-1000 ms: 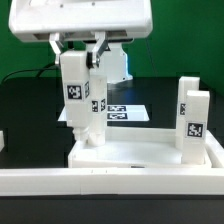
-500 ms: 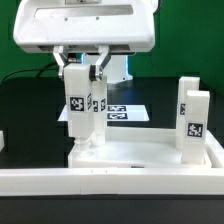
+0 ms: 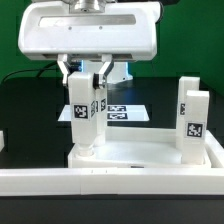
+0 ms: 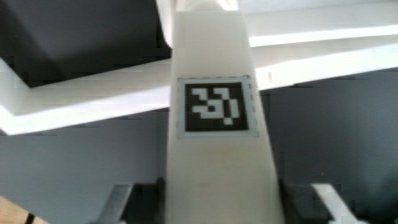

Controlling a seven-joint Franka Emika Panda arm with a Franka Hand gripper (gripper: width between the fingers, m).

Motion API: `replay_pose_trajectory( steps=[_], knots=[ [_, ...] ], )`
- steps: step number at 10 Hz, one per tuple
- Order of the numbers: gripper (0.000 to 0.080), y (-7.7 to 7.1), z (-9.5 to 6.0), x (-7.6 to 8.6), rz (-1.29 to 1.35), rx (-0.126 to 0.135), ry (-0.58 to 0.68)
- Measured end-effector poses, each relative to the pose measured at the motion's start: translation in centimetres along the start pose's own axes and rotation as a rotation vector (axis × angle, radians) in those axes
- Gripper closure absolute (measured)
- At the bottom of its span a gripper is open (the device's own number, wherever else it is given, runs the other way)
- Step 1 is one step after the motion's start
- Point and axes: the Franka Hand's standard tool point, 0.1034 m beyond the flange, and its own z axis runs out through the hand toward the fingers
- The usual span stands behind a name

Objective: Assemble desk

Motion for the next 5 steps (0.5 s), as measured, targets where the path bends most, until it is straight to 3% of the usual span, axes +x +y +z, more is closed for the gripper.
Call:
replay_pose_trajectory(
  steps=[5],
  knots=[
    [0.0510, 0.16, 0.81, -0.73, -0.014, -0.028, 0.043]
  ],
)
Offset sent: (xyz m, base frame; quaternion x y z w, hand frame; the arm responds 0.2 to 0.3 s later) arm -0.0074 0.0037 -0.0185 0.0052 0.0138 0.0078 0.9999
